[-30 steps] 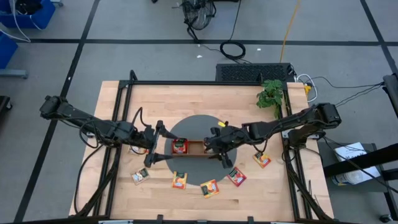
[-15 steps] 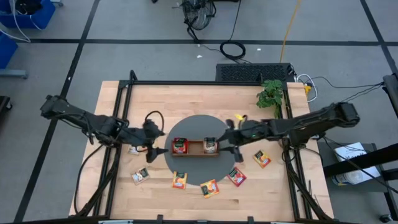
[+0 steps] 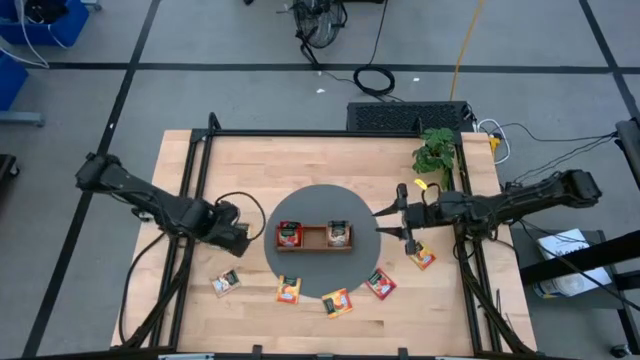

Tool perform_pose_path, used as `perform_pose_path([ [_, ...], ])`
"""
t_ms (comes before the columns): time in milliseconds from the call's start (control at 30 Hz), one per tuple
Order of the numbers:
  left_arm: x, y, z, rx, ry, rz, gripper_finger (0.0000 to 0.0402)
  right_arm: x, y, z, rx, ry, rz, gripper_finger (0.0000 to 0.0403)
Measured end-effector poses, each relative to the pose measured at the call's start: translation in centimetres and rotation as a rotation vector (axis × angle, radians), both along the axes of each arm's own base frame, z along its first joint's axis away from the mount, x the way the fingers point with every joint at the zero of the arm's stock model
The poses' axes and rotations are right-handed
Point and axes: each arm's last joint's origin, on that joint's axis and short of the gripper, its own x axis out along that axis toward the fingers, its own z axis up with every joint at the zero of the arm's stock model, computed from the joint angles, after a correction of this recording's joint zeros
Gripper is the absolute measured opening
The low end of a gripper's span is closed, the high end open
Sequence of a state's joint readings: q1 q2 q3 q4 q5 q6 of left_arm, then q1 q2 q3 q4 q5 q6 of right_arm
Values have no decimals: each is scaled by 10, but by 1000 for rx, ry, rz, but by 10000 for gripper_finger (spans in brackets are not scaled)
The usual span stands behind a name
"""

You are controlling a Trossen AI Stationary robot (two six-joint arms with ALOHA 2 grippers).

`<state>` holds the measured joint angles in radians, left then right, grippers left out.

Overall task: Pick & Place Tea
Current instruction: Put the yellow tea bag into the right section of the wooden organizer

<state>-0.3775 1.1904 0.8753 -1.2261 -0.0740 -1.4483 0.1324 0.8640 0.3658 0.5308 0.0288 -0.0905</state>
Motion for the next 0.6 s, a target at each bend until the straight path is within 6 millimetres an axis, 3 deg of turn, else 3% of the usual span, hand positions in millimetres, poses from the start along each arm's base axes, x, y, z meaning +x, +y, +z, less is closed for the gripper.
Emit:
perform_pose_path([
  [300,15,-8,-32,27,234,277,392,-6,-1,-4,-23,-16,9,157],
  [600,20,-9,-59,119,514,412,391,-7,1,-4,-12,-14,63,157],
])
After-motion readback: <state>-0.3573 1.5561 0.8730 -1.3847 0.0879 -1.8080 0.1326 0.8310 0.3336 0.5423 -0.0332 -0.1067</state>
